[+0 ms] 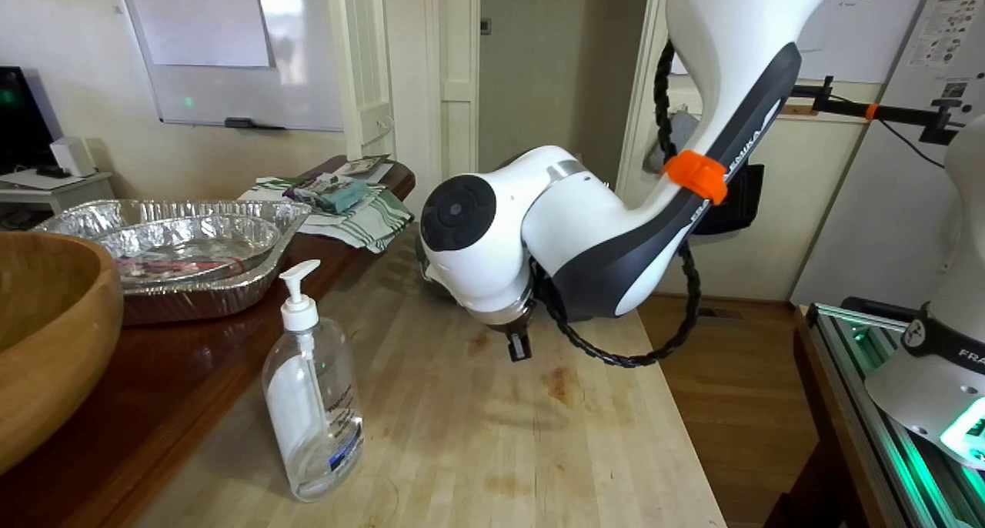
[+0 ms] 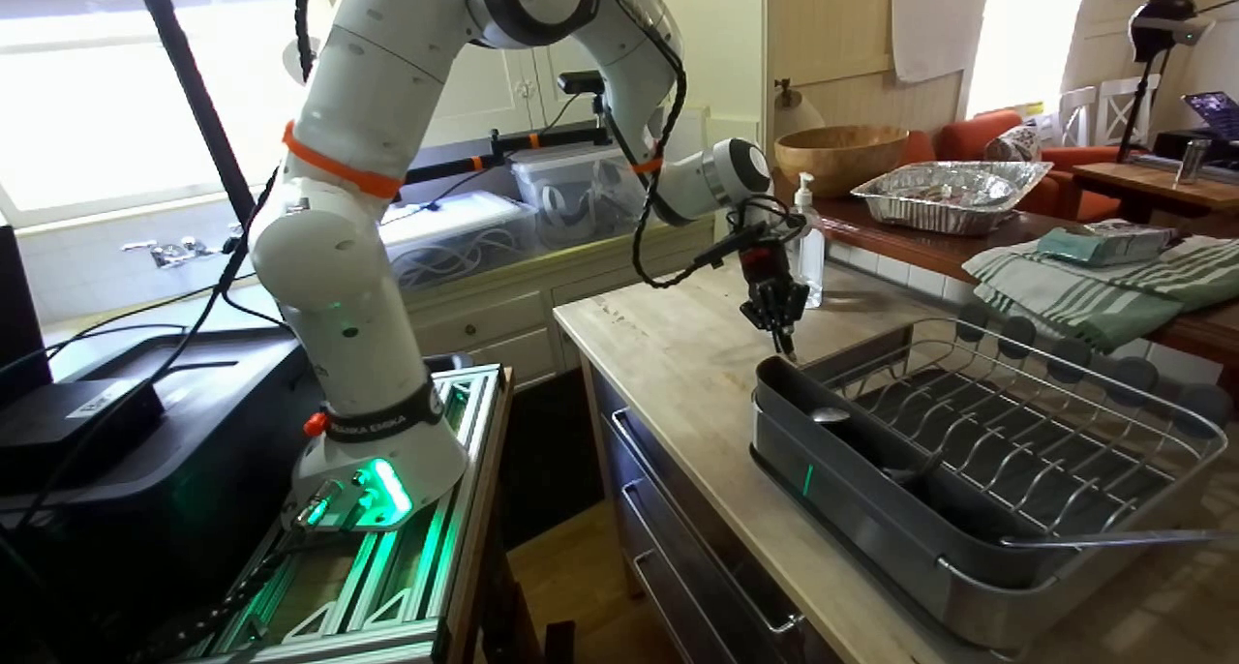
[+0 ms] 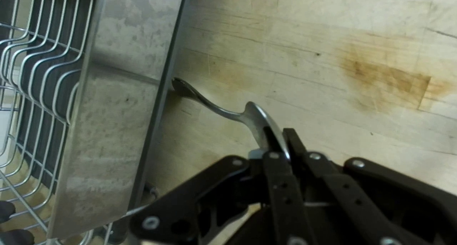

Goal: Put the spoon on the top of the drawer

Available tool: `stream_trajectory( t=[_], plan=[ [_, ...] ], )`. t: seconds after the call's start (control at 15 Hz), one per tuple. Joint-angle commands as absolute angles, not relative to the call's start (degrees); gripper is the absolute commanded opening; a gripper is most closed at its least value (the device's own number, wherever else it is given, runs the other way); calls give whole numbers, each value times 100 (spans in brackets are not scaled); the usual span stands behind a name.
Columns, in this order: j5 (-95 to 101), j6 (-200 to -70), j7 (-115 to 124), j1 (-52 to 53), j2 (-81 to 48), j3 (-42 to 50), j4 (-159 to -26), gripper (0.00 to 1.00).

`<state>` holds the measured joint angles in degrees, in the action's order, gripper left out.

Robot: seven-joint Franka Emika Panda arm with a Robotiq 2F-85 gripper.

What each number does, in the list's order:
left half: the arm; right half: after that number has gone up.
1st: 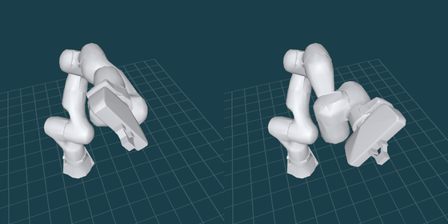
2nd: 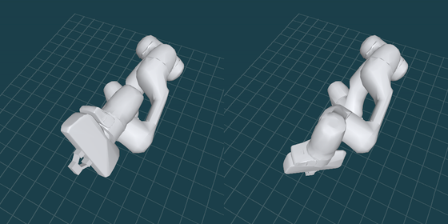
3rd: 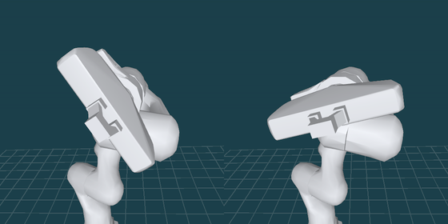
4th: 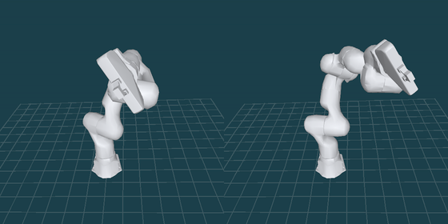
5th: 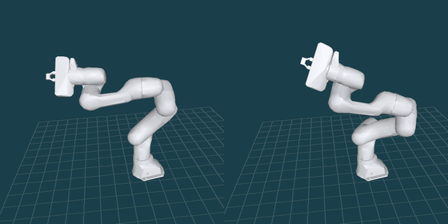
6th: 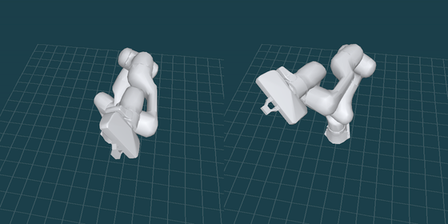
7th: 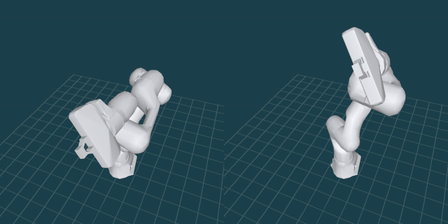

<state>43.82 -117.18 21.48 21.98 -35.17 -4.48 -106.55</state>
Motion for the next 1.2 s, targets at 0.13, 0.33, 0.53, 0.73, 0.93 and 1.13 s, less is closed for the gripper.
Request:
stream_trajectory(
  t=[0.13,0.33,0.53,0.73,0.93,1.13],
  plan=[
    [4298,-11885,2192,2102,-4292,-488,-10324,22],
    [4272,-11958,2150,2097,-4659,-447,-10208,17],
    [4236,-11865,2144,2106,-4591,-469,-10171,15],
    [4213,-11922,2131,2094,-4500,-504,-10211,47],
    [4138,-11993,2071,2025,-4213,-570,-10379,58],
    [3980,-12154,1979,1951,-3919,-666,-10551,81]
  ],
)
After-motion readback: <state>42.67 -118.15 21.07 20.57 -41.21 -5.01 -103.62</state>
